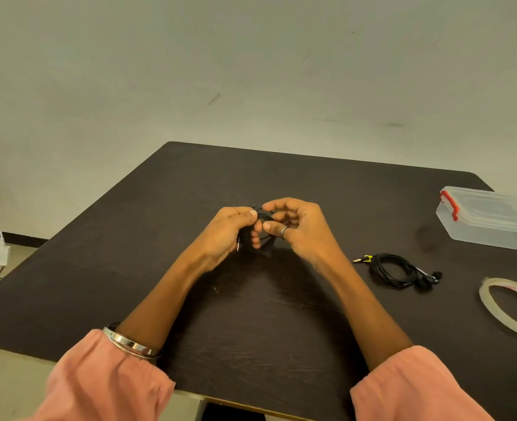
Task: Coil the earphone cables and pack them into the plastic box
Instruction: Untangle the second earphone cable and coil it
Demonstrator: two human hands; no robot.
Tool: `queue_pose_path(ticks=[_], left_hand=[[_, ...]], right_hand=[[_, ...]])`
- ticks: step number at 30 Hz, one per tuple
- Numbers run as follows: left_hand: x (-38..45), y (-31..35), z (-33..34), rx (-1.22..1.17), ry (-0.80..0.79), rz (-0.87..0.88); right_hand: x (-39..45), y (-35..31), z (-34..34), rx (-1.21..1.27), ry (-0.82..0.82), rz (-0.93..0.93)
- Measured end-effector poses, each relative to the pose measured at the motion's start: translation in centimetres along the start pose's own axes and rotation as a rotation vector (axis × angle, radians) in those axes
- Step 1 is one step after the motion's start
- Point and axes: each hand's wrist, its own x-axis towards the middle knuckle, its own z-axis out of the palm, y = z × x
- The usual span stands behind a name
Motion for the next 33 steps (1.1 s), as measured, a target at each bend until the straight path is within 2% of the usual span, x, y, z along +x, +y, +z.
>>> queue_pose_path(ticks=[3, 7, 10, 16, 19, 23, 29, 33], left_hand=[[0.0, -0.2, 0.1, 0.179, 0.028, 0.088], [0.0, -0.2, 0.3, 0.226, 0.091, 0.108], [0.5, -0.9, -0.5, 0.407, 0.155, 0.115], [0.0, -0.5, -0.2, 0.539, 0.047, 0.148], [-0.1, -0.5, -0.1, 0.656, 0.031, 0.175], [0.0, -0.8, -0.2, 0.855, 0.048, 0.326], [0.2, -0.8, 0.3, 0.931, 0.164, 0.272], [0.3, -0.8, 0.9, 0.982, 0.225, 0.24]], right_hand=[[0.0, 0.1, 0.3, -0.282, -0.017, -0.096], [-0.2, 0.0, 0.3, -0.425, -0.045, -0.216], [-0.1, 0.0, 0.2, -0.512, -0.044, -0.255], [0.0, 0.3, -0.1, -0.646, -0.085, -0.231], [0.0, 0.4, 0.0, -0.607, -0.077, -0.169], [-0.2, -0.2, 0.0, -0.441, -0.076, -0.029], [-0.1, 0.3, 0.1, -0.132, 0.031, 0.094], [-0.1, 0.6, 0.4, -0.047, 0.132, 0.062]])
